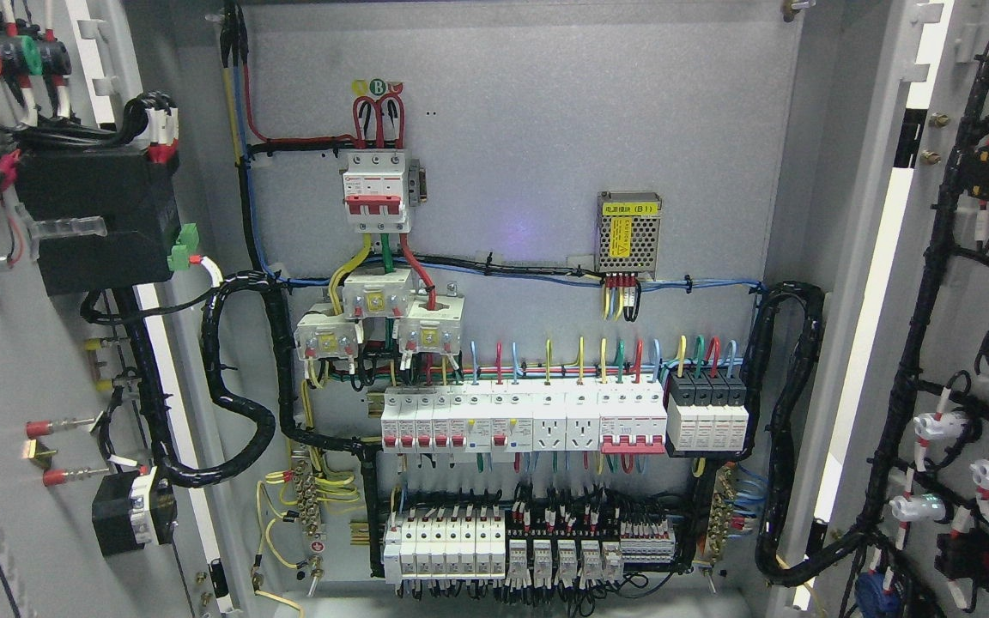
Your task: Open door with both hands
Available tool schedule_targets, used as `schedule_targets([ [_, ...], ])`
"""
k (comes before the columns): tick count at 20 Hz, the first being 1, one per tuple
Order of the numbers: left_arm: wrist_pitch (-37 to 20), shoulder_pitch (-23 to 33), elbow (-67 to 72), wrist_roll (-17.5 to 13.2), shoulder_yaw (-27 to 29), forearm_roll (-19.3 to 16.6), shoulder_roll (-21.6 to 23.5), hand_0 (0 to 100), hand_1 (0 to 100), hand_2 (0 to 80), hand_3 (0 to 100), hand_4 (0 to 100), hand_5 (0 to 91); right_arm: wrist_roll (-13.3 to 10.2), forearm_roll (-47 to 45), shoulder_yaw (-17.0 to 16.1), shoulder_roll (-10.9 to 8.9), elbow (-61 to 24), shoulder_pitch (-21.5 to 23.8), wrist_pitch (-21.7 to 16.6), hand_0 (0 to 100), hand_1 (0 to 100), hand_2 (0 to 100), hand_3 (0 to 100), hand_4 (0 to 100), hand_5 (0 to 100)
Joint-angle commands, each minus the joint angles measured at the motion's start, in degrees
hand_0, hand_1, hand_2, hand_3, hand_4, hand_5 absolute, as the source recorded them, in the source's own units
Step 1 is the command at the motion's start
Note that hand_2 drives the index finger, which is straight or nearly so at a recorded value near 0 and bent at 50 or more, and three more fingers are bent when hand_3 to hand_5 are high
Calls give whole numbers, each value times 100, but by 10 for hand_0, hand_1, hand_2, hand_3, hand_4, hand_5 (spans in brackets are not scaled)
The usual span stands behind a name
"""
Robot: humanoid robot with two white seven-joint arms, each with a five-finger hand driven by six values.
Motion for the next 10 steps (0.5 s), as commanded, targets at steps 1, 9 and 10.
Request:
schedule_targets([
  [1, -36, 573, -3134, 104, -553, -208, 315, 0, 0, 0, 0, 32, 0, -2, -2, -555, -799, -388, 711, -295, 107, 0, 0, 0, 0, 0],
  [9, -88, 951, -4646, 95, -553, -208, 561, 0, 0, 0, 0, 31, 0, -2, -2, -1029, -1107, -661, 1642, -585, 107, 0, 0, 0, 0, 0],
  [10, -141, 1030, -4822, 103, -553, -208, 623, 0, 0, 0, 0, 31, 0, -2, -2, -1109, -1177, -670, 1765, -664, 107, 0, 0, 0, 0, 0],
])
